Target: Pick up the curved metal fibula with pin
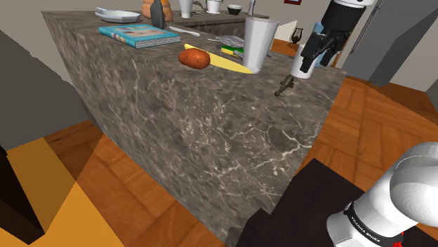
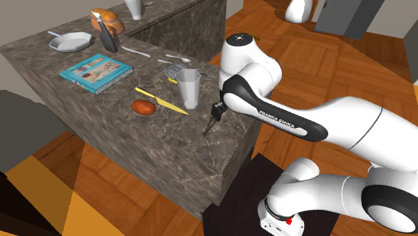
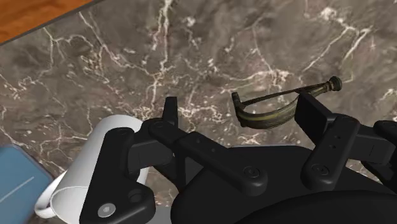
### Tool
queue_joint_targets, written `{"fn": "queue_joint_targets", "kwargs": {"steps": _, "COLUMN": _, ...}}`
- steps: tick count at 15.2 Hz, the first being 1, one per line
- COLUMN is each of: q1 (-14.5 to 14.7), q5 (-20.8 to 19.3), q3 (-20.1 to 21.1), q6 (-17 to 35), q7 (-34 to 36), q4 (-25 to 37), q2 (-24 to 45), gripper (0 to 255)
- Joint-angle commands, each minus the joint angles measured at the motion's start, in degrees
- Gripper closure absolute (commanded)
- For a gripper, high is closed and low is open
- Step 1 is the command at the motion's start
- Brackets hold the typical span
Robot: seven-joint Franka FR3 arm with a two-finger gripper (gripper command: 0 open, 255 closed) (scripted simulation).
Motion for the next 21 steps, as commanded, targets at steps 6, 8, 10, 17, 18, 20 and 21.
{"fn": "queue_joint_targets", "kwargs": {"steps": 6, "q1": 1.9, "q5": 1.5, "q3": -2.0, "q6": 4.5, "q7": -6.0, "q4": 5.5, "q2": 11.6, "gripper": 0}}
{"fn": "queue_joint_targets", "kwargs": {"steps": 8, "q1": 2.5, "q5": 2.1, "q3": -2.5, "q6": 5.4, "q7": -7.8, "q4": 7.5, "q2": 15.1, "gripper": 0}}
{"fn": "queue_joint_targets", "kwargs": {"steps": 10, "q1": 2.4, "q5": 2.1, "q3": -2.5, "q6": 6.9, "q7": -7.7, "q4": 5.8, "q2": 14.9, "gripper": 0}}
{"fn": "queue_joint_targets", "kwargs": {"steps": 17, "q1": 2.5, "q5": 2.1, "q3": -2.5, "q6": 11.2, "q7": -7.6, "q4": 1.2, "q2": 14.5, "gripper": 0}}
{"fn": "queue_joint_targets", "kwargs": {"steps": 18, "q1": 2.5, "q5": 2.1, "q3": -2.5, "q6": 11.2, "q7": -7.6, "q4": 1.3, "q2": 14.7, "gripper": 255}}
{"fn": "queue_joint_targets", "kwargs": {"steps": 20, "q1": 2.4, "q5": 2.1, "q3": -2.5, "q6": 11.2, "q7": -7.6, "q4": 1.3, "q2": 14.7, "gripper": 255}}
{"fn": "queue_joint_targets", "kwargs": {"steps": 21, "q1": 2.5, "q5": 2.1, "q3": -2.5, "q6": 11.2, "q7": -7.6, "q4": 1.2, "q2": 14.7, "gripper": 255}}
